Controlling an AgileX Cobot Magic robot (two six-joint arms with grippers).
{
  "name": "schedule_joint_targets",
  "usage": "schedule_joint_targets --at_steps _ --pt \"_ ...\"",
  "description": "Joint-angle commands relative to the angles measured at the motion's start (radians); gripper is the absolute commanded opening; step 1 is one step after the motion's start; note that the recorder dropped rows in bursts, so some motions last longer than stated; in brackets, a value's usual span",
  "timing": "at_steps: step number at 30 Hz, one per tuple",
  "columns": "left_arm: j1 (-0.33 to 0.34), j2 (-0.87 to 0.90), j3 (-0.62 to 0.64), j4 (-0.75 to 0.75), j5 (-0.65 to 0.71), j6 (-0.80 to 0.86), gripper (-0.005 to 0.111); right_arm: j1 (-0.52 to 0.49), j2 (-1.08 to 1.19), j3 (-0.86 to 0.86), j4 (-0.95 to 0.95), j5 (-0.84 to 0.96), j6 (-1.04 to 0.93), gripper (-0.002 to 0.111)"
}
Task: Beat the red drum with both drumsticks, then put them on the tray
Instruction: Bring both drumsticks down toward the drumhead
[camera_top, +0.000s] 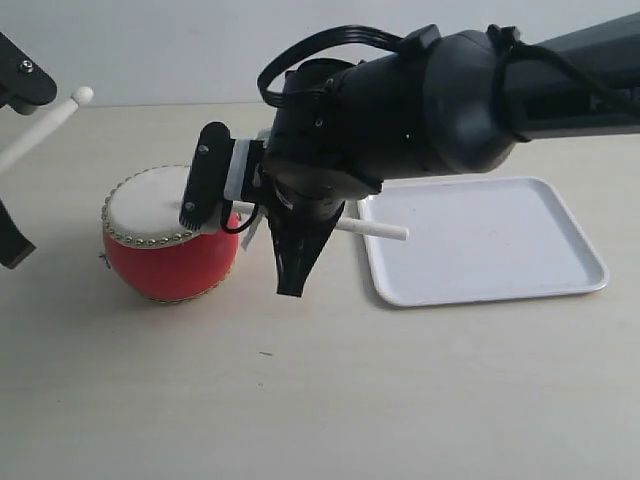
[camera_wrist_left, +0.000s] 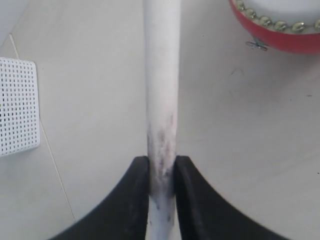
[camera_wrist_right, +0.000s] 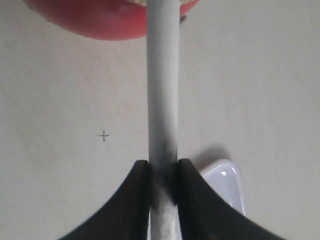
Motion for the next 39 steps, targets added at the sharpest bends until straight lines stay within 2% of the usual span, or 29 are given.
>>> schedule_joint_targets --at_steps 1,9,17,24,30,39 --pt "0.002 0.032 -0.005 -0.023 0.012 0.004 0.0 0.001 -0.03 -0.07 0.0 0.055 0.05 0.0" --pt "0.002 0.209 -0.005 -0.104 -0.025 0.024 0.0 0.001 -0.094 -0.156 0.053 0.113 0.075 0.0" --pt "0.003 0.354 -0.005 -0.14 -0.032 0.063 0.0 0.001 -0.109 -0.156 0.069 0.127 0.083 0.0" --pt "0.003 0.28 -0.005 0.017 0.004 -0.065 0.0 0.001 -0.086 -0.156 0.123 0.145 0.077 0.0" --pt "0.003 0.157 -0.005 0.043 0.058 -0.068 0.0 0.001 0.005 -0.156 0.227 0.16 -0.021 0.0" --pt "0.003 0.043 -0.005 0.057 0.089 -0.064 0.0 0.001 0.108 -0.156 0.178 0.202 -0.019 0.0"
